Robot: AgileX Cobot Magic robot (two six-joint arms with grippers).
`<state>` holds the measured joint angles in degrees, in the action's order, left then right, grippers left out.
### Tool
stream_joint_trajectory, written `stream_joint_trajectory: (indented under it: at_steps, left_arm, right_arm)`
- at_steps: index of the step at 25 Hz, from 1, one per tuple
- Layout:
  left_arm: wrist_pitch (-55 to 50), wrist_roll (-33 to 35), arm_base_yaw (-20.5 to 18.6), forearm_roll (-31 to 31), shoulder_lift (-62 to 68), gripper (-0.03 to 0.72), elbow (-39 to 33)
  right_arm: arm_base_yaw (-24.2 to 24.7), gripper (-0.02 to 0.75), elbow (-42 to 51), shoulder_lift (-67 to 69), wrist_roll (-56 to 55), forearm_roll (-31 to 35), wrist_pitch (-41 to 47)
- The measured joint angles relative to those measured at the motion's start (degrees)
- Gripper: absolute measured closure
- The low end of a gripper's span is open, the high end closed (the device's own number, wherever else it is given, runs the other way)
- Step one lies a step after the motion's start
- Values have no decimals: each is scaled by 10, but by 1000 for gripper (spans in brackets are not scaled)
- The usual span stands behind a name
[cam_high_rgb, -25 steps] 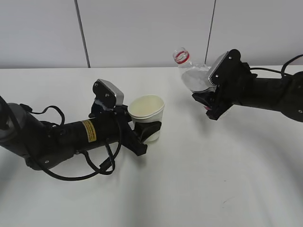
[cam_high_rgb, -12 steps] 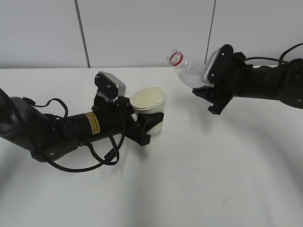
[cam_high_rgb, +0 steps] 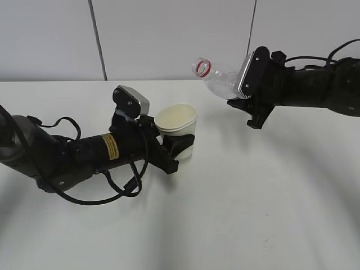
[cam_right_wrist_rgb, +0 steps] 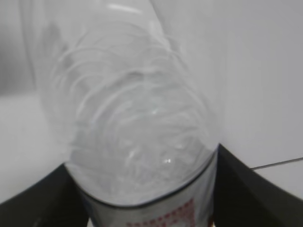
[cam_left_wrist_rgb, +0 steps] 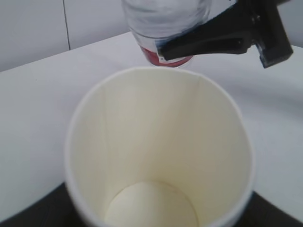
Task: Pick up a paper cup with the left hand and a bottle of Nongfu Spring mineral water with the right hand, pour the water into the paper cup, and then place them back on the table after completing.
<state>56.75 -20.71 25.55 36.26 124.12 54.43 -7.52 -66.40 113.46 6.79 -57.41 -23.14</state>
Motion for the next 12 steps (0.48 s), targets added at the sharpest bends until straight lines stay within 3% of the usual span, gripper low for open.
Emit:
stream_joint_trajectory:
  at_steps: [12]
  left_arm:
    - [0,0,0,0,0,286,0]
  right_arm:
    - [-13,256,-9,0,62,-2,41]
